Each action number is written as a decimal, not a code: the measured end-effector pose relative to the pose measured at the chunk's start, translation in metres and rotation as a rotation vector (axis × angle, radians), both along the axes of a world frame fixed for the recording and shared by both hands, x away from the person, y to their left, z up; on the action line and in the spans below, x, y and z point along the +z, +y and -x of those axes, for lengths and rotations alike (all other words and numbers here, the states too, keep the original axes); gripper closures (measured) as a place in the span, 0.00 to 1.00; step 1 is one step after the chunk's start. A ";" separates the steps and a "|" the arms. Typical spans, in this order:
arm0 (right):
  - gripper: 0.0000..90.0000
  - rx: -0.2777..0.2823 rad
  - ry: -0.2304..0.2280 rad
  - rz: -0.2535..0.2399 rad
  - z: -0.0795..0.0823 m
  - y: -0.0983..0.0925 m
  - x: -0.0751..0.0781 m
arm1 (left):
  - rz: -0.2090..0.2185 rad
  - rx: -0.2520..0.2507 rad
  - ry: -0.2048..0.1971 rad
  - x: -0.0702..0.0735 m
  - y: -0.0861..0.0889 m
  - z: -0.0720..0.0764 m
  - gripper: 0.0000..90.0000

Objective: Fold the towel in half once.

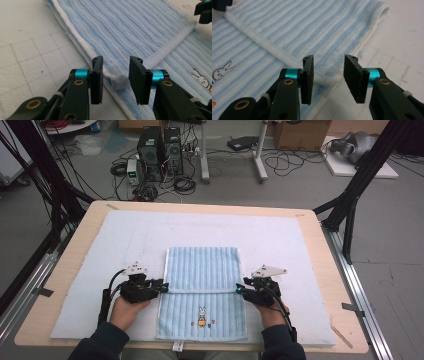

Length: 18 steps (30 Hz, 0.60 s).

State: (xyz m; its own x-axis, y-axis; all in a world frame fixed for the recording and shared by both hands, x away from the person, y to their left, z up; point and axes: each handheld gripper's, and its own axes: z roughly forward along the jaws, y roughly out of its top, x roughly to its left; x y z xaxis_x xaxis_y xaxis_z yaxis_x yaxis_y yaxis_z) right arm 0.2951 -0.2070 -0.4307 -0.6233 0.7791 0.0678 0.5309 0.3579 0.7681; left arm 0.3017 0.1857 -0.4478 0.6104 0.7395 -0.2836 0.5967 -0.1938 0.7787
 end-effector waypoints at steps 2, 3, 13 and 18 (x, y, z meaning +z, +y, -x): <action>0.68 -0.002 0.011 0.027 0.000 0.003 -0.004 | -0.013 0.001 -0.002 -0.002 -0.002 0.001 0.75; 0.70 -0.006 0.016 0.035 0.000 0.004 -0.006 | -0.021 -0.001 0.001 -0.003 -0.002 0.001 0.76; 0.91 0.019 0.000 0.082 0.005 0.006 -0.013 | -0.050 -0.013 -0.039 -0.003 -0.005 0.005 0.94; 0.91 0.020 -0.018 0.065 0.007 0.006 -0.008 | 0.003 -0.006 -0.038 0.001 0.000 0.006 0.94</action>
